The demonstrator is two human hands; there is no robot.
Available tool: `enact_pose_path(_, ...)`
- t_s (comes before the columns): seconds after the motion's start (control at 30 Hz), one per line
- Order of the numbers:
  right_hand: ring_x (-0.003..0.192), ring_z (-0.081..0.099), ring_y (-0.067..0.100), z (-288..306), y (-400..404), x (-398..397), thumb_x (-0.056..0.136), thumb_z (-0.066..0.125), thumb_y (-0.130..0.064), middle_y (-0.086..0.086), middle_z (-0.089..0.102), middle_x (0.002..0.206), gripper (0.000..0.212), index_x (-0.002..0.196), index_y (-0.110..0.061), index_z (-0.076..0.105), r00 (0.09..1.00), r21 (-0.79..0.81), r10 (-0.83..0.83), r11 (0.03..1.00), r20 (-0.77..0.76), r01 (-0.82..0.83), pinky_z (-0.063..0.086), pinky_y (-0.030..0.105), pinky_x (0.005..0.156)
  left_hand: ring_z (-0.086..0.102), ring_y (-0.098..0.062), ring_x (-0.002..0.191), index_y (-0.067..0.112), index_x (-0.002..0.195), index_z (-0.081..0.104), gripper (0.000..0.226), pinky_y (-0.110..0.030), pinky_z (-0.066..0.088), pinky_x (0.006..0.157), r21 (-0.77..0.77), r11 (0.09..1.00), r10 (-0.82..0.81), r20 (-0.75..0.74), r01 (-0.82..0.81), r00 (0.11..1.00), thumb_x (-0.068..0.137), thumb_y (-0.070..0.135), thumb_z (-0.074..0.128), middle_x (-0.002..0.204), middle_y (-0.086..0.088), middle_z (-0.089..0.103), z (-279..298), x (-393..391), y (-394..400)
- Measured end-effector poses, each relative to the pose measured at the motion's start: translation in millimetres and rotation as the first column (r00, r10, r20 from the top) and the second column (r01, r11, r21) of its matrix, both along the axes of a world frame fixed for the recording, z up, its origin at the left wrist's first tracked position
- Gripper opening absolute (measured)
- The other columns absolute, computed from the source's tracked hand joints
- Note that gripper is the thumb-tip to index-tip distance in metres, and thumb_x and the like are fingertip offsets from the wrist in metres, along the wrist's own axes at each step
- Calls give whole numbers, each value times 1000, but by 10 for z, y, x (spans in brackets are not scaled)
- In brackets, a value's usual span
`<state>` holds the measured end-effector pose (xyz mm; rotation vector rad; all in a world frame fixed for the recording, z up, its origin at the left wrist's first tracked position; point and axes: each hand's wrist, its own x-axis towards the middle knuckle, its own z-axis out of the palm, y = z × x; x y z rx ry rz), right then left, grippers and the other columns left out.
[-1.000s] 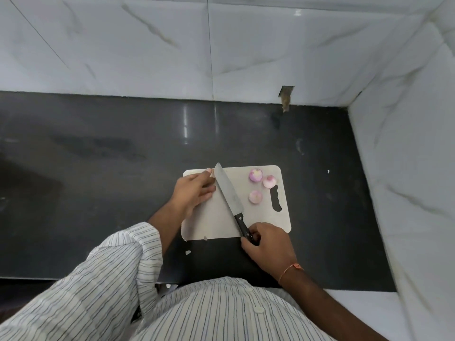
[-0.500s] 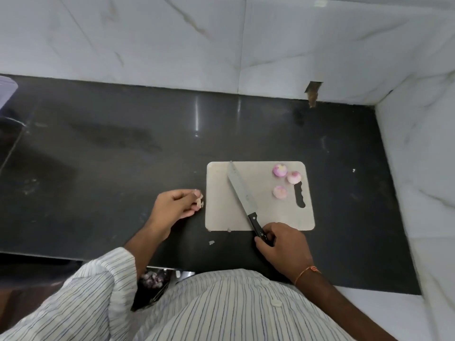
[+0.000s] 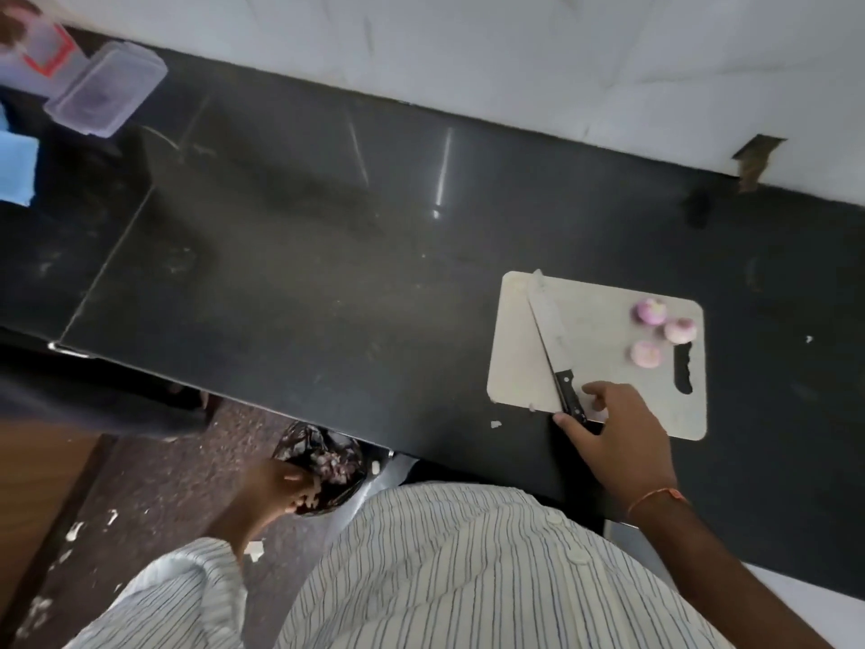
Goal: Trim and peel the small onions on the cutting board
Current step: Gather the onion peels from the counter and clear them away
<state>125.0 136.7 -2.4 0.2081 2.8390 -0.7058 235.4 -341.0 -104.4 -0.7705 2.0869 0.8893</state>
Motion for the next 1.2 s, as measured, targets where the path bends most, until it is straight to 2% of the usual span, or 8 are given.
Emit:
enact_pose_path(0.17,88,61,12,43,-263,-30,90,80,-42,-7,61,108,35,116,-21,71,970,53,227,973,-88,-223,49,27,76,78,-30,81,14,81,84,34,-33,52,70,-281,959,27,-65,-45,997,100,38,69,77,-8,80,-505,-81,-339)
enact_pose_path(0.33,94,68,14,-32,-602,-39,92,77,-48,-9,68,115,38,122,-25,74,906,78,423,903,3,-422,56,29,79,75,-37,106,13,101,86,34,-37,50,85,-325,944,27,-70,-49,997,105,35,59,107,-17,81,-548,-198,-435)
enact_pose_path(0.47,88,72,21,-137,-750,-45,94,78,-31,-4,72,107,22,113,-20,80,878,125,479,871,2,-475,58,34,72,76,-34,99,11,92,84,31,-33,48,75,-348,933,100,1,-93,995,101,31,63,98,-13,81,-567,-146,-482)
enact_pose_path(0.63,80,71,28,-231,-966,-31,95,74,-19,1,72,94,5,98,-18,79,858,105,514,854,-18,-510,58,38,68,78,-34,77,1,99,77,16,-36,64,72,17,983,172,261,-183,950,103,14,68,87,-15,81,-281,-137,-274)
enact_pose_path(0.73,91,71,20,-236,-1076,-58,97,73,-20,-4,75,100,9,101,-22,80,826,-34,564,825,-4,-564,57,34,81,81,-24,94,15,117,77,27,-35,66,85,276,950,-245,379,144,892,107,34,61,112,-4,82,286,-286,7)
enact_pose_path(0.9,100,67,9,-85,-1088,-90,98,71,-24,-11,74,109,15,111,-24,77,868,-163,462,856,-182,-490,52,25,92,61,-3,63,22,72,67,51,-24,46,60,18,730,-678,-106,684,727,107,54,50,70,8,68,1353,-729,705)
enact_pose_path(1.07,122,57,25,51,-514,-156,100,59,-27,1,66,129,34,132,-17,66,921,-18,67,997,-385,-80,39,32,108,59,-10,116,36,125,67,32,-38,54,96,-191,807,-524,-669,559,527,107,54,47,126,16,63,1391,-1096,1551)
enact_pose_path(1.2,155,29,30,-62,83,-30,101,58,-32,7,35,166,64,159,-13,37,908,122,-282,935,-311,332,24,59,126,12,-23,165,26,169,19,70,-57,22,128,-428,713,-679,-618,554,397,108,56,36,178,3,15,997,-1381,2190)
